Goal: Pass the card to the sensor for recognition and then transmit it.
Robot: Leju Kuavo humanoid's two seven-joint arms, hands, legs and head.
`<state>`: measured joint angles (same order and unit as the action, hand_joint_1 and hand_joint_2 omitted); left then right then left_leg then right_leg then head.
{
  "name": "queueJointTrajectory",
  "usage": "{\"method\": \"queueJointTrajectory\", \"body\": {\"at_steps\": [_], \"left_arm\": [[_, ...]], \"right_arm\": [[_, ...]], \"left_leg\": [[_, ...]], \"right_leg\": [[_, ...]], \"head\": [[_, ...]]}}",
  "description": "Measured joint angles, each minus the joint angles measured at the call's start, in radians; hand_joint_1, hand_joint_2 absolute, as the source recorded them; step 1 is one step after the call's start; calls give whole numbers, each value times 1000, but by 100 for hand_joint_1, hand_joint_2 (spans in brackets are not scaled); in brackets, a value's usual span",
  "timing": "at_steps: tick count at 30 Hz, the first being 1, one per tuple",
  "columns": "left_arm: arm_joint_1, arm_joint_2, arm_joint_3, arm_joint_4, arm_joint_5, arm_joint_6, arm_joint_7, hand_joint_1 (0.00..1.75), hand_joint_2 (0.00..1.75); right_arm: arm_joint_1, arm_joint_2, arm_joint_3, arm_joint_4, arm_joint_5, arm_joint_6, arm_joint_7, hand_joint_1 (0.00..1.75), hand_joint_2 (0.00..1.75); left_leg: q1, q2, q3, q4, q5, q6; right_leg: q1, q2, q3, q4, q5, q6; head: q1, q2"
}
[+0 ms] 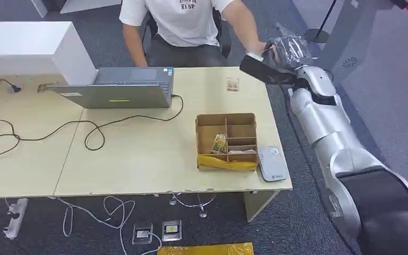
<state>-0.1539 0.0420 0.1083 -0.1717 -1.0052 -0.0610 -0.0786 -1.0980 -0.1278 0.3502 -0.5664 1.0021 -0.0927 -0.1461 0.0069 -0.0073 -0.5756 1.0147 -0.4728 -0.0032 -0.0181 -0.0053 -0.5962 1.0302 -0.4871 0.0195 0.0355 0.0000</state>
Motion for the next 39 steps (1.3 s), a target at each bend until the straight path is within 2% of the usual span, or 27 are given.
{"method": "queueJointTrajectory", "body": {"at_steps": [6,7,8,16,27,31,35,39], "left_arm": [[4,3,1,0,13,16,-10,0,0],[6,3,1,0,16,18,-12,0,0],[9,3,1,0,18,23,-17,0,0],[21,3,1,0,25,32,-24,0,0],[29,3,2,0,44,42,-29,0,0],[32,2,2,0,50,49,-31,0,0],[35,2,3,0,52,64,-43,0,0],[36,2,3,0,50,76,-53,0,0]], "right_arm": [[9,34,11,55,2,-6,3,175,175],[11,39,14,62,3,-7,7,93,175],[14,44,15,68,5,-9,10,0,175],[24,89,30,106,15,-11,14,0,175],[23,124,43,132,18,-25,1,0,175],[19,129,45,137,0,-83,-23,0,175],[3,127,43,136,-42,-180,-59,0,175],[-25,98,32,135,-87,-243,-94,0,175]], "left_leg": [[0,0,0,0,0,0],[0,0,0,0,0,0],[0,0,0,0,0,0],[0,1,0,0,0,0],[0,1,0,0,0,0],[0,1,0,0,0,0],[0,1,1,0,0,0],[0,1,1,0,0,0]], "right_leg": [[0,0,0,0,0,0],[0,0,0,0,0,0],[0,0,0,0,0,0],[0,0,0,0,0,0],[0,0,0,0,0,0],[0,0,0,0,0,0],[0,1,0,0,0,0],[0,0,0,0,0,0]], "head": [[0,0],[0,0],[0,0],[0,0],[0,0],[0,0],[0,0],[0,0]]}}
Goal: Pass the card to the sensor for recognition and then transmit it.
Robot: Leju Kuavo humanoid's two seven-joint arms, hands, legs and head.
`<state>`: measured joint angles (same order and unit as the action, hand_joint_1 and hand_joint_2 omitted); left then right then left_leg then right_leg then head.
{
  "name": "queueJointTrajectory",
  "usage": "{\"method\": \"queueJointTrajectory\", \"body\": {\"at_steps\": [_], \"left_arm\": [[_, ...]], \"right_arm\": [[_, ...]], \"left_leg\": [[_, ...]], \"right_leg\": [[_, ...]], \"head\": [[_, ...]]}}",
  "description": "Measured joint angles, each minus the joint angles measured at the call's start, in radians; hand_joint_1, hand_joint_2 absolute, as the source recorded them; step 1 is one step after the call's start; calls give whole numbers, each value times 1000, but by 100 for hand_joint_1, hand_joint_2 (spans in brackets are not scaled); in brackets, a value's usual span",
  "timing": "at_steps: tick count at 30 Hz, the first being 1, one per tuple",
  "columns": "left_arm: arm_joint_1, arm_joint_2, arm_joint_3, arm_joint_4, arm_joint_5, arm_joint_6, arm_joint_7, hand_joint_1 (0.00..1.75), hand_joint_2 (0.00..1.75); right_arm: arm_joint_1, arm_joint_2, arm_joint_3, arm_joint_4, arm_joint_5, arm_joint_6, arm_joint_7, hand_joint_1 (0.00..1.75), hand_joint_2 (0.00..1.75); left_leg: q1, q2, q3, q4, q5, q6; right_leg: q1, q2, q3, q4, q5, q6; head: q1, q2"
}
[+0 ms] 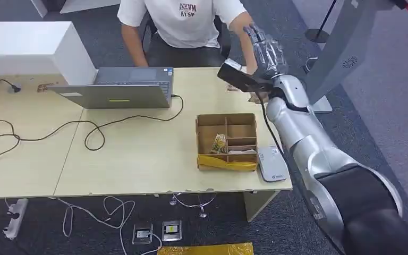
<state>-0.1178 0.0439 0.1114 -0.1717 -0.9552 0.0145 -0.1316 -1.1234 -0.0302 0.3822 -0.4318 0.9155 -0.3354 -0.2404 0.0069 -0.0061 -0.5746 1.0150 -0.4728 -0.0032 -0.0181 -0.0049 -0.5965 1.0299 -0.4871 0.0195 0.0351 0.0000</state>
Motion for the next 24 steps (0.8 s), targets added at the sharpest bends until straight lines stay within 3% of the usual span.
{"method": "queueJointTrajectory", "body": {"at_steps": [6,9,12,17,21,24], "left_arm": [[3,0,0,0,-5,8,-5,0,0],[3,0,0,0,-10,18,-9,0,0],[10,-2,0,0,-12,26,-9,0,0],[13,-3,1,0,-14,33,8,0,0],[12,-23,6,0,-7,50,67,0,0],[13,-31,7,0,2,49,78,0,0]], "right_arm": [[-14,-43,-28,-2,-21,-44,-11,0,175],[-14,-89,-61,-7,-78,-161,-5,0,175],[-18,-187,-118,-9,-154,-235,-27,0,175],[-11,-333,-215,-8,-242,-318,-43,0,175],[47,-472,-311,-6,-340,-330,-38,0,175],[157,-572,-403,-6,-375,-330,-21,0,175]], "left_leg": [[0,3,0,0,0,0],[0,2,1,1,0,0],[0,-6,0,1,0,0],[-2,1,1,1,-3,3],[-1,-3,2,2,-3,4],[1,-3,2,1,-5,6]], "right_leg": [[0,2,0,0,0,0],[0,2,-1,-1,1,0],[0,-6,2,-2,0,0],[-1,0,1,-3,1,1],[-1,-4,3,-6,0,1],[2,-4,6,-9,0,1]], "head": [[0,0],[0,0],[1,0],[-1,0],[0,0],[0,0]]}}
